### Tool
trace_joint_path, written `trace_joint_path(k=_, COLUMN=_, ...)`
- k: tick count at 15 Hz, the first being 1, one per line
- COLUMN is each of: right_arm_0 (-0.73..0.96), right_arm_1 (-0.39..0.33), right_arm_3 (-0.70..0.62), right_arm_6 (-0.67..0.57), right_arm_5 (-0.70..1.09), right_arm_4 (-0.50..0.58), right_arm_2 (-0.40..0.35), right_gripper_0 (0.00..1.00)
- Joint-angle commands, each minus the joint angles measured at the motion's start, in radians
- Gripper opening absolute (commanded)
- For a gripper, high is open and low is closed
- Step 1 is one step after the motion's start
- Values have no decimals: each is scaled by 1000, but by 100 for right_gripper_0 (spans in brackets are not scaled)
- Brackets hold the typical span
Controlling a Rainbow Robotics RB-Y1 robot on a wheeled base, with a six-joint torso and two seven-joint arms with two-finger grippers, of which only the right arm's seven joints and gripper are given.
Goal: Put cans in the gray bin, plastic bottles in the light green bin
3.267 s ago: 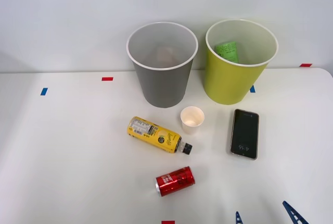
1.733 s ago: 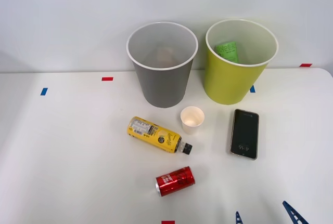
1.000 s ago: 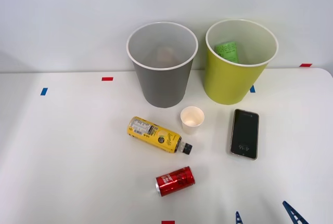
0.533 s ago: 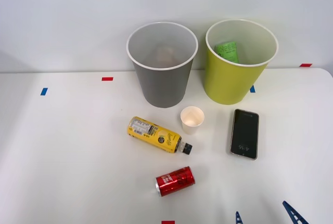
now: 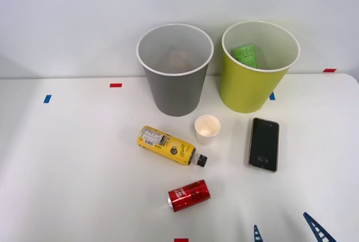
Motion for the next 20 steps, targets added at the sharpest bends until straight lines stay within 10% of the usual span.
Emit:
trace_joint_path(k=1, right_arm_0=-89, right_arm_1=-123, right_arm_3=-72, right_arm_6=-3, right_arm_5=162, right_arm_4=-11, right_arm_2=-26, right_gripper_0=100)
trace_joint_path(k=9, right_arm_0=-244, right_arm_1=-580, right_arm_3=-398, right_arm_6=-46, right_arm_5=727, right_arm_4=-338, right_arm_2=-105, right_gripper_0=100)
trace_joint_path(k=15, right_arm_0=-436, right_arm_1=-603, right_arm_3=-600, right_arm_6=23, right_arm_5=1352, right_arm_4=-287, right_arm_2=-118, right_gripper_0=100)
trace_joint_path(k=20, right_arm_0=-627, right_arm_1=-589, right_arm_3=-600, right_arm_6=400, right_arm_5=1681, right_arm_4=-398, right_arm_2=-118, right_gripper_0=100)
